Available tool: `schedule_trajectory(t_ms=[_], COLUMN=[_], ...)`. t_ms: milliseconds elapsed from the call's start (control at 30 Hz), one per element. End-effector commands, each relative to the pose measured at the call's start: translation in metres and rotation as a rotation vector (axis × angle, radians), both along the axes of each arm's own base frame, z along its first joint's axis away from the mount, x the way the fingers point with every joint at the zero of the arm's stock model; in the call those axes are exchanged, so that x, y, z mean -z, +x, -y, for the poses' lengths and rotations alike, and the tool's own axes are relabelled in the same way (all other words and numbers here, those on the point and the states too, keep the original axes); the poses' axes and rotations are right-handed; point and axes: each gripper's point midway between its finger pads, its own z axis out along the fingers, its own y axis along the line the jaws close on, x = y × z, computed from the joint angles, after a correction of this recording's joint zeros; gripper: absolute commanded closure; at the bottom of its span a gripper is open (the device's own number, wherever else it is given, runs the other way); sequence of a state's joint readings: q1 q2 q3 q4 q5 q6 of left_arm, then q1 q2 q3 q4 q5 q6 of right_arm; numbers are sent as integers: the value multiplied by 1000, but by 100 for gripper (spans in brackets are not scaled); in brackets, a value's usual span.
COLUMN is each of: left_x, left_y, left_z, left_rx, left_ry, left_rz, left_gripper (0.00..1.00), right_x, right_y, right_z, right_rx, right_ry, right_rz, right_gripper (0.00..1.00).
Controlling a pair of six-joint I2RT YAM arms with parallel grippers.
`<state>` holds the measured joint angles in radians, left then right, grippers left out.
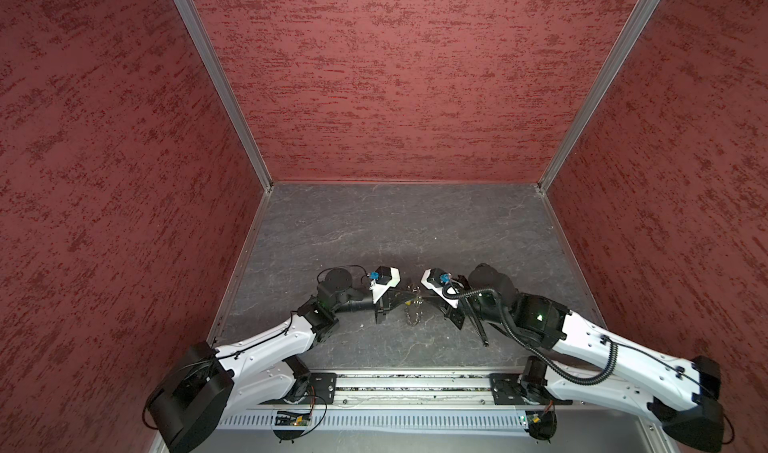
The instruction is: Put the keys on the keyring
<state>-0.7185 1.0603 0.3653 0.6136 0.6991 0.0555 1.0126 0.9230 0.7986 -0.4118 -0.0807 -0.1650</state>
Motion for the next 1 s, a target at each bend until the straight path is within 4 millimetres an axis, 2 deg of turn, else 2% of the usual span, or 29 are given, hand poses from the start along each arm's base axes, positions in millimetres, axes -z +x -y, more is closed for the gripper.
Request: schedule_trajectory(t_ms=[0,167,533,767,967], left_x=[-18,-17,-18,-28,-33], left_y=[0,0,-5,-5,-5], left_z=[-1,-1,2,-2,-5], left_rx=[-9,-8,30,11,-7], left_ry=[-68,-71,-77,-124,-145], left_rz=[48,43,43,76,99], left_gripper=[100,100,100,100,100], right_x=[-6,-4,4,22,23], right_y=[-2,-3,1,-4,-5], right_z=[-7,-11,-13,-11,-11], right_rx=[-19,-33,-24,-36,-37], right_ry=[50,54,34,-3,0], right_rz=[-2,-11,-3,-48,-56], right_gripper=[81,83,80,89,91])
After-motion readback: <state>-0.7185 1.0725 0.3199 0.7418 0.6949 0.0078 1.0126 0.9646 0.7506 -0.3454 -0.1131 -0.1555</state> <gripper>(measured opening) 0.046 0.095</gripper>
